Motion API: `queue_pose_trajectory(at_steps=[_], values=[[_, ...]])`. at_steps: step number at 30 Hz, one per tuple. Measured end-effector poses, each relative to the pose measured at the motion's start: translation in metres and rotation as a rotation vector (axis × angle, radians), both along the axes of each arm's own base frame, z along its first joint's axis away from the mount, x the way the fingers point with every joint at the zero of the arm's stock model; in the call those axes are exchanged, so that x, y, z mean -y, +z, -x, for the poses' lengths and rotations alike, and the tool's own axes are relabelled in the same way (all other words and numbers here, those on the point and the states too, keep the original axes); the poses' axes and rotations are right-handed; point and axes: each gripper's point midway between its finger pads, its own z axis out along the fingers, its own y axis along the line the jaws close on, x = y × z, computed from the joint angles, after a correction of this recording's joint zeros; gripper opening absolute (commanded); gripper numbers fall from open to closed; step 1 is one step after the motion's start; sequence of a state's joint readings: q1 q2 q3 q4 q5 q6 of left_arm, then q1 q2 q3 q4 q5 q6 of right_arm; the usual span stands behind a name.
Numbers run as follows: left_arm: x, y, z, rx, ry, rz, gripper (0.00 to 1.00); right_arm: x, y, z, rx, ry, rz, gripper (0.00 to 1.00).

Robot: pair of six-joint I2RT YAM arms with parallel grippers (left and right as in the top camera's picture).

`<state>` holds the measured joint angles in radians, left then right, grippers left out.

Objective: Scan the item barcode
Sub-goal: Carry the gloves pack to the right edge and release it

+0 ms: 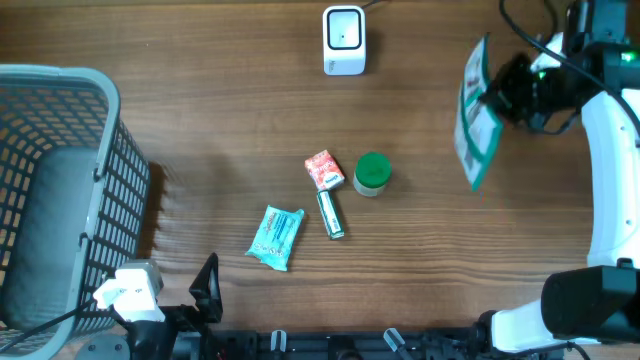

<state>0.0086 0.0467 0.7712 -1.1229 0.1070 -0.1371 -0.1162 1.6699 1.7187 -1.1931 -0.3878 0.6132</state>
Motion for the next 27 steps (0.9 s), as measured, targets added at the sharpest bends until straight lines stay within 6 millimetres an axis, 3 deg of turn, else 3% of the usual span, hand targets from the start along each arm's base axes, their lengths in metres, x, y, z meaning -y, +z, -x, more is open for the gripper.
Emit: queue_pose_trajectory(at_steps=[4,7,11,15,20,24,27], values=[[0.0,0.0,0.0,0.001,0.0,0.0,1.0,0.0,0.031,-0.058,0.282,0.009,0.125,0.04],[0.0,0.0,0.0,0.002,0.0,0.0,1.0,-0.037,0.062,-0.101,0.518,0.03,0.273,0.04],[0.0,0.0,0.0,0.0,0.0,0.0,1.0,-0.1,0.079,-0.141,0.74,0.087,0.406,0.04],[0.0,0.0,0.0,-0.001,0.0,0.0,1.0,-0.149,0.059,-0.183,0.895,0.118,0.55,0.04],[0.0,0.0,0.0,0.0,0.0,0.0,1.0,-0.169,0.006,-0.225,0.985,0.14,0.683,0.04],[0.0,0.0,0.0,0.0,0.0,0.0,1.0,-0.185,-0.034,-0.233,0.976,0.19,0.716,0.04],[0.0,0.0,0.0,0.0,0.0,0.0,1.0,-0.202,-0.041,-0.23,0.987,0.226,0.72,0.04]])
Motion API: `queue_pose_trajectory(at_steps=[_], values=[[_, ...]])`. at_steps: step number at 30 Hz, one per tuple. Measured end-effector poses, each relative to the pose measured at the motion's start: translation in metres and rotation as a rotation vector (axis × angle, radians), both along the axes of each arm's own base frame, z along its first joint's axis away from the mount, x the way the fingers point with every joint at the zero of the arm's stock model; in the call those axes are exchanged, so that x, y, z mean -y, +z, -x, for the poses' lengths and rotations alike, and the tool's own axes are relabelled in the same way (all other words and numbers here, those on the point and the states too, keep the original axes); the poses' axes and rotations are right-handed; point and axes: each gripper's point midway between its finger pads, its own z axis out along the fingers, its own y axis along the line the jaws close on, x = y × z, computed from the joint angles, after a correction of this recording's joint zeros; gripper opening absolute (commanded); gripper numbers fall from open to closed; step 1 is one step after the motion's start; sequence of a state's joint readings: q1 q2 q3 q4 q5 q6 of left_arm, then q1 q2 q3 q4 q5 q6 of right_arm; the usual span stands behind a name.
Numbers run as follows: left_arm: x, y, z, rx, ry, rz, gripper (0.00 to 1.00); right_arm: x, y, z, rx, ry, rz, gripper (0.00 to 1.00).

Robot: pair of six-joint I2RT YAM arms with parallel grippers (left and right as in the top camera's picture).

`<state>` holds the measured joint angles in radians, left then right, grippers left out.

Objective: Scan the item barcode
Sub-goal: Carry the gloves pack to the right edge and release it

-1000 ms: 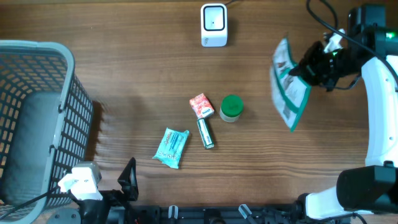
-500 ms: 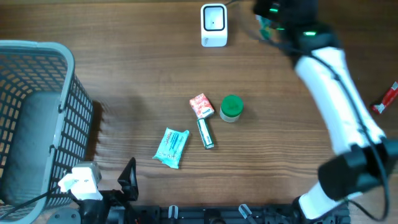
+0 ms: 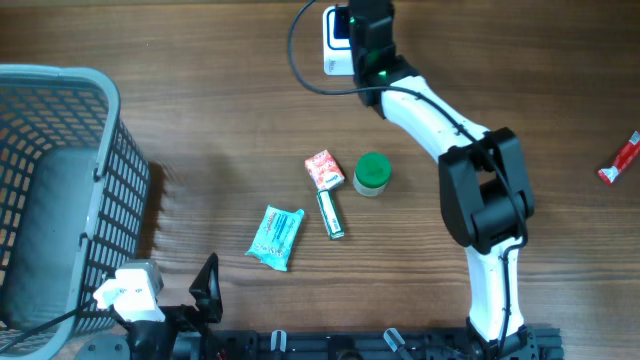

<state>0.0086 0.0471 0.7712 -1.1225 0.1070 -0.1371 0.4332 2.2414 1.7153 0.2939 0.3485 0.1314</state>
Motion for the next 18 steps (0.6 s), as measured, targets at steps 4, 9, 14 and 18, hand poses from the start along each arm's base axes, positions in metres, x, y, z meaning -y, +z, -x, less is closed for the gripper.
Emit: queue_pose_trajectory(at_steps=[4,9,14,18], values=[[0.0,0.0,0.0,0.0,0.0,0.0,1.0,-0.023,0.002,0.008,0.009,0.04,0.01,0.04],[0.0,0.0,0.0,0.0,0.0,0.0,1.0,-0.032,-0.004,0.014,-0.014,0.057,0.025,0.05],[0.0,0.0,0.0,0.0,0.0,0.0,1.0,-0.026,-0.024,0.027,-0.12,0.014,0.104,0.04],[0.0,0.0,0.0,0.0,0.0,0.0,1.0,0.016,-0.01,0.049,-0.224,-0.111,0.213,0.04]])
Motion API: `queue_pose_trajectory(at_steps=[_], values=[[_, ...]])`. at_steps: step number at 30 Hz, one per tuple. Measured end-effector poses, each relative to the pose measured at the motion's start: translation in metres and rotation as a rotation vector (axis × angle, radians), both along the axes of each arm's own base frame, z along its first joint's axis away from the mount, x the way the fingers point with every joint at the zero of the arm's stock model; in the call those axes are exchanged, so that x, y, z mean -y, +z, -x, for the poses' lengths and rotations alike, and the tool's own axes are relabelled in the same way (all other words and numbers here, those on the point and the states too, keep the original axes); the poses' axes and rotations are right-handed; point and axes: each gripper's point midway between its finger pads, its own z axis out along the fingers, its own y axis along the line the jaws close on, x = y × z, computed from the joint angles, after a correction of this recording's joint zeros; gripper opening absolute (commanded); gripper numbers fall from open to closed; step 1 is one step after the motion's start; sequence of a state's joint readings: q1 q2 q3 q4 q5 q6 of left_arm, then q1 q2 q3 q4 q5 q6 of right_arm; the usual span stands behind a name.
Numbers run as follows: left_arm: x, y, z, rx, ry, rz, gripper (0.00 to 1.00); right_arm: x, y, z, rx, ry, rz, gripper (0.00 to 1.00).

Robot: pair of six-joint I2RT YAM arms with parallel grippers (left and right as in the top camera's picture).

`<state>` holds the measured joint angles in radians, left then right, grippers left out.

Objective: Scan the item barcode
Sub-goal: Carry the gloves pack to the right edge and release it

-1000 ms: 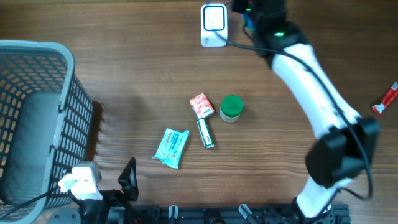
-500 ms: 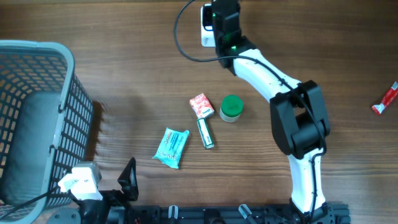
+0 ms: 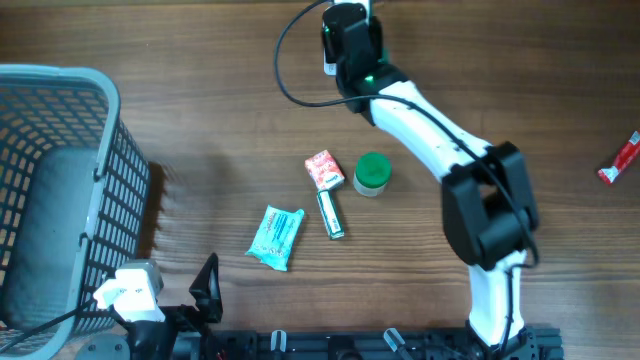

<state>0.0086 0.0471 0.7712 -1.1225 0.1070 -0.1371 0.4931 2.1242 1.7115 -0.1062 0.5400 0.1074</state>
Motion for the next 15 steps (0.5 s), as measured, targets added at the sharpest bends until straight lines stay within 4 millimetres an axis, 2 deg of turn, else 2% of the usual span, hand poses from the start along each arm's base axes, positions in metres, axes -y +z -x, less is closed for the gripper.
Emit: queue_pose_trajectory(at_steps=[1,3,4,6,7,8,9,10,11,12,14,15], values=[[0.0,0.0,0.0,0.0,0.0,0.0,1.0,0.029,0.017,0.007,-0.012,-0.076,0.042,0.04],[0.0,0.0,0.0,0.001,0.0,0.0,1.0,0.075,0.036,0.014,-0.025,-0.189,0.093,0.04],[0.0,0.0,0.0,0.001,0.0,0.0,1.0,0.106,0.04,0.018,-0.047,-0.256,0.123,0.05],[0.0,0.0,0.0,0.0,0.0,0.0,1.0,0.176,0.035,0.023,-0.098,-0.411,0.159,0.04],[0.0,0.0,0.0,0.0,0.0,0.0,1.0,0.215,0.028,0.028,-0.131,-0.491,0.162,0.04],[0.0,0.0,0.0,0.001,0.0,0.0,1.0,0.244,0.021,0.033,-0.157,-0.55,0.16,0.05],[0.0,0.0,0.0,0.0,0.0,0.0,1.0,0.296,0.008,0.044,-0.196,-0.652,0.139,0.04],[0.0,0.0,0.0,0.0,0.0,0.0,1.0,0.332,-0.003,0.052,-0.221,-0.715,0.112,0.04],[0.0,0.0,0.0,0.0,0.0,0.0,1.0,0.355,-0.012,0.058,-0.24,-0.748,0.087,0.05],[0.0,0.0,0.0,0.0,0.0,0.0,1.0,0.388,-0.03,0.068,-0.28,-0.782,0.029,0.05],[0.0,0.0,0.0,0.0,0.0,0.0,1.0,0.432,-0.064,0.088,-0.354,-0.817,-0.082,0.1],[0.0,0.0,0.0,0.0,0.0,0.0,1.0,0.45,-0.084,0.101,-0.397,-0.838,-0.148,0.29]])
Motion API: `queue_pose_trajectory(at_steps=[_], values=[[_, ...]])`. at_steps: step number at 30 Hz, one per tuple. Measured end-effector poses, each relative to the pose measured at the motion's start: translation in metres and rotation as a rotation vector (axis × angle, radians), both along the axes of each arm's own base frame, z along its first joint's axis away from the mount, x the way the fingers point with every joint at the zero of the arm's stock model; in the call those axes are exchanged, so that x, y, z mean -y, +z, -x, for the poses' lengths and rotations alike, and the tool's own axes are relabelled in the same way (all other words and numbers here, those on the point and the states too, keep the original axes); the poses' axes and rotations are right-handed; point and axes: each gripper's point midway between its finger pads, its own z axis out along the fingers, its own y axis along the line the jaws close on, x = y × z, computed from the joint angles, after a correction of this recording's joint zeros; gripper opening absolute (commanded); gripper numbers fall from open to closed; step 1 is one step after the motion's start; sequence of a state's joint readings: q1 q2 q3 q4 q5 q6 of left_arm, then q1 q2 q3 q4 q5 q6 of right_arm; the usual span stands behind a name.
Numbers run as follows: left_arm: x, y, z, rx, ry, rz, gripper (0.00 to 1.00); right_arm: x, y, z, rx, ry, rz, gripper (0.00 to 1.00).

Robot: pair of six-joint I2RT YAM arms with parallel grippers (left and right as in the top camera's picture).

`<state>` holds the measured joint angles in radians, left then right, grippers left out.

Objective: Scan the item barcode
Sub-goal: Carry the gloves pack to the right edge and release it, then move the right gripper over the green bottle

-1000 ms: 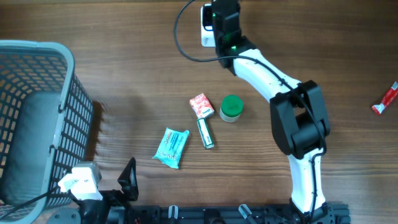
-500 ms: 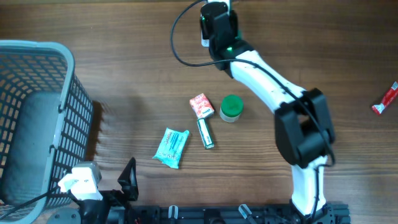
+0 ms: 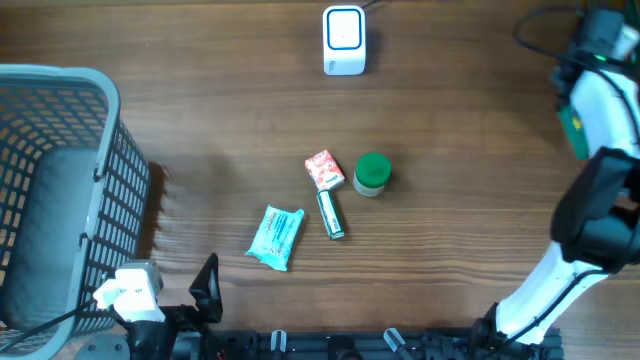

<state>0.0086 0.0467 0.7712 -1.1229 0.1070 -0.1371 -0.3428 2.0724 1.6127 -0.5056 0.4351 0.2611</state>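
Observation:
The white barcode scanner (image 3: 343, 40) stands at the far middle of the table. At the centre lie a red and white packet (image 3: 323, 169), a green-capped jar (image 3: 372, 173), a green stick (image 3: 330, 214) and a teal packet (image 3: 276, 236). My right arm (image 3: 598, 105) runs up the right edge, its wrist at the far right corner; its fingers cannot be made out. A green edge of some item (image 3: 572, 130) shows beside that arm, and I cannot tell whether it is held. My left gripper (image 3: 207, 283) rests at the near edge, holding nothing I can see.
A grey mesh basket (image 3: 120, 180) fills the left side of the table. The scanner's cable leaves at the far edge. The right arm's base sits at the near right (image 3: 520, 315).
The right arm was stretched over the scanner; now it stands along the right edge and the scanner is uncovered. The red stick at the right edge no longer shows. The centre items have not moved.
First my right gripper held a green and white packet at the far right. At the two following moments the arm reached to the scanner, the packet was not seen, and a red stick lay at the right edge. Now the arm is back at the right edge.

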Motion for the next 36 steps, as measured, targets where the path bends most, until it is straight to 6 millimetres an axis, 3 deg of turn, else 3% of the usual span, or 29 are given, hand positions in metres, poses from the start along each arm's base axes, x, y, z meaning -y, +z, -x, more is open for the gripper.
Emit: queue_pose_trajectory(at_steps=[1,2,4,7,10,12,14,16,19,22,27,31,36], values=[[0.0,0.0,0.0,0.0,0.0,0.0,1.0,0.01,-0.011,0.009,-0.003,-0.019,-0.05,0.54],[0.0,0.0,0.0,0.0,0.0,0.0,1.0,0.016,-0.018,0.014,0.008,-0.039,-0.097,0.99],[0.0,0.0,0.0,0.0,0.0,0.0,1.0,0.017,-0.022,0.015,0.041,-0.03,-0.185,0.99],[0.0,0.0,0.0,0.0,0.0,0.0,1.0,-0.011,-0.006,0.005,0.108,0.029,-0.353,1.0],[0.0,0.0,0.0,0.001,0.0,0.0,1.0,-0.059,0.06,0.005,0.235,0.089,-0.541,1.0],[0.0,0.0,0.0,0.0,0.0,0.0,1.0,-0.101,0.109,0.026,0.286,0.082,-0.682,1.0],[0.0,0.0,0.0,0.001,0.0,0.0,1.0,-0.139,0.14,0.048,0.295,0.074,-0.807,1.0],[0.0,0.0,0.0,0.0,0.0,0.0,1.0,-0.182,0.154,0.079,0.229,0.022,-0.966,1.0],[0.0,0.0,0.0,0.001,0.0,0.0,1.0,-0.242,0.136,0.126,-0.013,-0.19,-1.18,1.0],[0.0,0.0,0.0,0.0,0.0,0.0,1.0,-0.286,0.117,0.144,-0.173,-0.306,-1.233,1.0],[0.0,0.0,0.0,0.0,0.0,0.0,1.0,-0.355,0.098,0.15,-0.252,-0.373,-1.212,1.0],[0.0,0.0,0.0,0.0,0.0,0.0,1.0,-0.398,0.081,0.155,-0.244,-0.447,-1.153,1.0],[0.0,0.0,0.0,0.0,0.0,0.0,1.0,-0.425,0.061,0.152,-0.205,-0.514,-1.089,1.0]])
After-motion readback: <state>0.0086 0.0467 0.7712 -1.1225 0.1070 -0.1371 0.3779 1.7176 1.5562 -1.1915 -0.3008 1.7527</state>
